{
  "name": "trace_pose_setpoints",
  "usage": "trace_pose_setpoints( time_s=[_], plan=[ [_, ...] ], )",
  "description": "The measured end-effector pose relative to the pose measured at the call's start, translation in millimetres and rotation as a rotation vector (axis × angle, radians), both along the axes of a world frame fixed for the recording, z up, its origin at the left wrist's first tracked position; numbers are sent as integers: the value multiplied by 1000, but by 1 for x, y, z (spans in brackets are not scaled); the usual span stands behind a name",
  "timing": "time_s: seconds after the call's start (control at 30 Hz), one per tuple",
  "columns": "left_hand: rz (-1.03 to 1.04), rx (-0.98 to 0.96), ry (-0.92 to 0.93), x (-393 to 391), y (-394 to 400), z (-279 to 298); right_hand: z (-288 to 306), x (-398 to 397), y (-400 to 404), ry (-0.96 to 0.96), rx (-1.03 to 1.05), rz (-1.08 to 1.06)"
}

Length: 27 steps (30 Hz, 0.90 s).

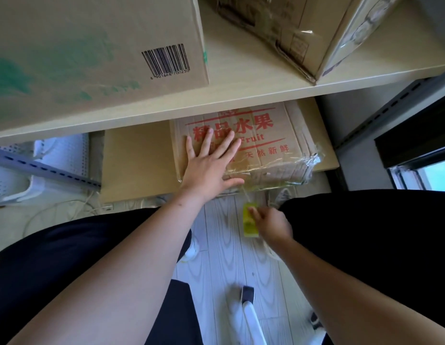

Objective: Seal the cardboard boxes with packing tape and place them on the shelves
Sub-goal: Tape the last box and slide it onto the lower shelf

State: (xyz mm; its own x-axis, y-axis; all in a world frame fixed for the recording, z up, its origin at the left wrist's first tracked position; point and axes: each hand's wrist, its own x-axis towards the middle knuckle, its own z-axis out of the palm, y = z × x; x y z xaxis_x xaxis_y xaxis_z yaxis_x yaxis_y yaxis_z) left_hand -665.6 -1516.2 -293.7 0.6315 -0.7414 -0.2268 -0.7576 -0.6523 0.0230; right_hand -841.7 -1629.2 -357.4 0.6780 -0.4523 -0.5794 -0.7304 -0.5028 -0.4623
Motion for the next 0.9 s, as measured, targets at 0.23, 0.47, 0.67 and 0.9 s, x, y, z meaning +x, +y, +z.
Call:
trace_pose_setpoints(
  time_s=[0.23, 0.47, 0.67, 0.9],
  plan=[
    [-1, -16, -45, 3, 1, -8, -17, 56, -8, 152, -97, -13],
    [251, 22, -109, 1, 29, 9, 3, 55, -76, 301, 267, -214],
    [1117, -619, 575, -36, 48, -5, 53, 44, -104, -193, 171, -542],
    [1008, -546, 95, -23, 39, 68, 116, 37, -116, -276, -105, -314]
  ],
)
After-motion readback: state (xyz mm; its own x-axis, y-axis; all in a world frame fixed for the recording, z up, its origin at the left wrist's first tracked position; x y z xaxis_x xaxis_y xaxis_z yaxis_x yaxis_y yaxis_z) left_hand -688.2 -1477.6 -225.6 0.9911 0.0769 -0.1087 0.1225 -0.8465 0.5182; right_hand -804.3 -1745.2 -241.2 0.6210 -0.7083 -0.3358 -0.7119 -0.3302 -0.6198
